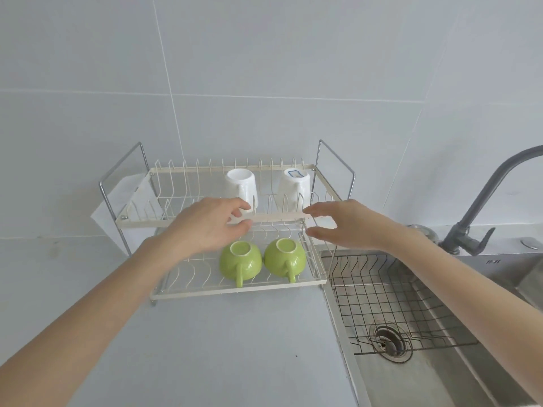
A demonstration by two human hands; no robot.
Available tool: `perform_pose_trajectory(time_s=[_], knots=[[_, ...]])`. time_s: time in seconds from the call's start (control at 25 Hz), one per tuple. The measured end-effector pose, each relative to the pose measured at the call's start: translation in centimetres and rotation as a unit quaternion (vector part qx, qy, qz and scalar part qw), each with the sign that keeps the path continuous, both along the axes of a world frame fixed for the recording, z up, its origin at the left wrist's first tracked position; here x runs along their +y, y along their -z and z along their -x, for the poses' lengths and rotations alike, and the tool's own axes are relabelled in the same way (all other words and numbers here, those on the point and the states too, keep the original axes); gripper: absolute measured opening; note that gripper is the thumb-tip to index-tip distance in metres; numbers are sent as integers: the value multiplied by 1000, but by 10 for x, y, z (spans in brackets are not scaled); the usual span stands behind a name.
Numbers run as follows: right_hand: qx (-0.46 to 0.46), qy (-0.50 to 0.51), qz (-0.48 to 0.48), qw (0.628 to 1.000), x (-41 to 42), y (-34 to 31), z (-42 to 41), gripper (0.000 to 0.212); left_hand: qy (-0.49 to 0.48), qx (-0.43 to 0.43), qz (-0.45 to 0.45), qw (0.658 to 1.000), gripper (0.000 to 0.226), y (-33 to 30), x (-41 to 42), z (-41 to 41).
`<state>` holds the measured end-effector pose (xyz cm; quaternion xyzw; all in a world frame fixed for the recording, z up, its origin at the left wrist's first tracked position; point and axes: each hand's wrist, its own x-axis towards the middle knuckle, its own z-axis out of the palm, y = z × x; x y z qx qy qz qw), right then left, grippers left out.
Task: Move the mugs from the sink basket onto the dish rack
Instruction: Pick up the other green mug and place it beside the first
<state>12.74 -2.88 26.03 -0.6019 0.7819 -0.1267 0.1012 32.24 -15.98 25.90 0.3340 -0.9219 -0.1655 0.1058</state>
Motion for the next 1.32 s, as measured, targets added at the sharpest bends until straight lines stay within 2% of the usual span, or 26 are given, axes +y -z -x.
perform_pose_trajectory(time_s=[0.28,0.48,0.6,0.72,0.92,1.32], knots=[[-31,29,93,995,-45,-38,21,29,-55,113,69,990,25,-44,-37,29],[26,53,41,997,-87,-24,45,42,-78,49,66,994,36,-27,-74,58],[24,57,26,998,-105,-9,56,50,-70,-18,53,996,47,-10,-90,71],[8,58,26,998,-118,4,64,52,-62,-47,32,996,54,6,-103,82],[-47,46,58,996,-126,14,72,49,-67,-31,29,997,54,17,-111,91],[-53,53,91,993,-122,21,75,50,-67,4,38,997,57,21,-92,121]])
